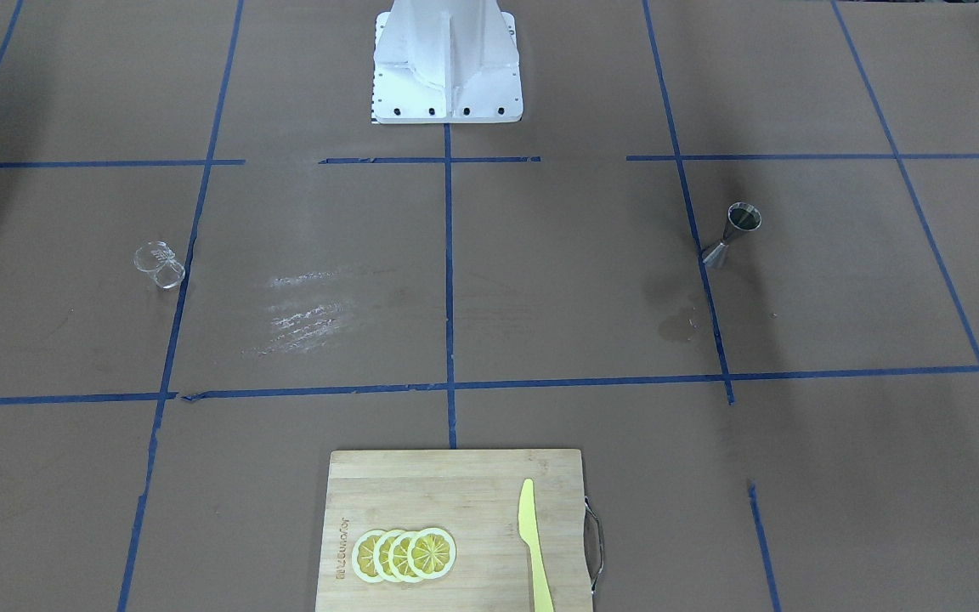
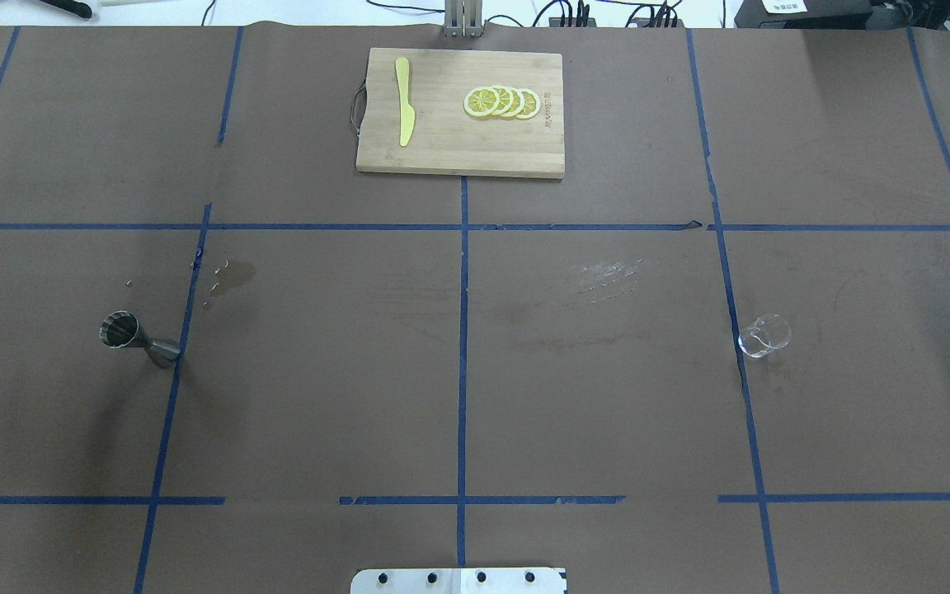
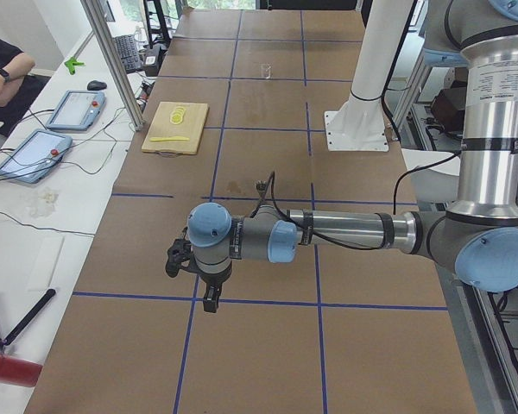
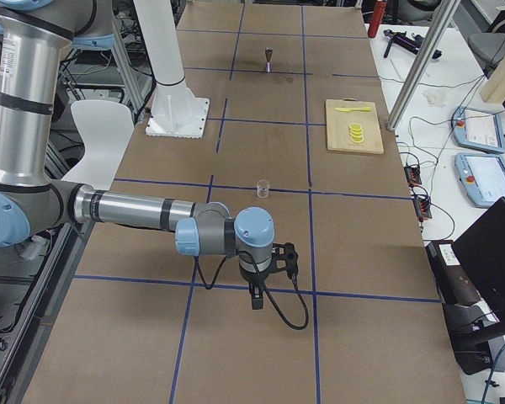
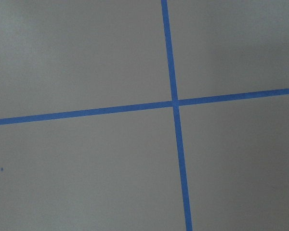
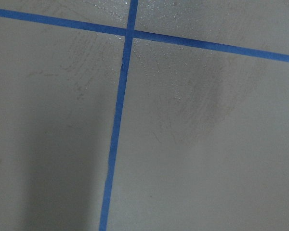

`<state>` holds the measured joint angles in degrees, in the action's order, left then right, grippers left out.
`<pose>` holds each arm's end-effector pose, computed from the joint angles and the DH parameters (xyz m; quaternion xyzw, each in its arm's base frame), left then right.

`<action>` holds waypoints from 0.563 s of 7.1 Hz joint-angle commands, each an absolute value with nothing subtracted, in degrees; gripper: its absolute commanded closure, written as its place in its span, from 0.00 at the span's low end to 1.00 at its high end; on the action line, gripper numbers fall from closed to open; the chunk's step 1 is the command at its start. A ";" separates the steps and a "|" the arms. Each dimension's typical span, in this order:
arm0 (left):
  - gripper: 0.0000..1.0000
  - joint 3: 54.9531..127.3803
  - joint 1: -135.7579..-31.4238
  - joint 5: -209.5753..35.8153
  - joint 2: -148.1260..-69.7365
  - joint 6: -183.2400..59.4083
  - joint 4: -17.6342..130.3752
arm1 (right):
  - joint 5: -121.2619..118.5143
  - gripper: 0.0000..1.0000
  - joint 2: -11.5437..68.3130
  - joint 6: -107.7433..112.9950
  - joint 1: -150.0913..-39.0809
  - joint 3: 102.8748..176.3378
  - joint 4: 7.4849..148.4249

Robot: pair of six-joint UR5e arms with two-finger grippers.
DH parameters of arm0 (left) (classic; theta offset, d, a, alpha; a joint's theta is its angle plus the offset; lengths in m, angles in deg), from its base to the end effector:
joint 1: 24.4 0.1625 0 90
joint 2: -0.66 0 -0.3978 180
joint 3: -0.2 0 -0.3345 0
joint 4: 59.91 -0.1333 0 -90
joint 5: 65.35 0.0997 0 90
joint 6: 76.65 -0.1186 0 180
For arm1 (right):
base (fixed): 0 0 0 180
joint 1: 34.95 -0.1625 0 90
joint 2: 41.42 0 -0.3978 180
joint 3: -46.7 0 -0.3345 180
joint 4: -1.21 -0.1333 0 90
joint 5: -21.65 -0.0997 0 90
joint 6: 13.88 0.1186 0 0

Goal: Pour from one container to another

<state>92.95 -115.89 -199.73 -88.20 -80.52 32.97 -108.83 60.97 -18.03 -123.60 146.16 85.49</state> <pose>-0.0616 -0.4310 0.6275 0.0539 0.3753 0.0340 0.9247 0.0480 -0.3539 0.6534 0.0313 -0.3452 -0.0534 0.9365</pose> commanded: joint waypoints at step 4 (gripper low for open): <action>0.00 92.92 -115.71 -199.73 -88.19 -80.51 32.90 | -108.69 0.00 60.27 -18.27 -124.25 151.73 94.11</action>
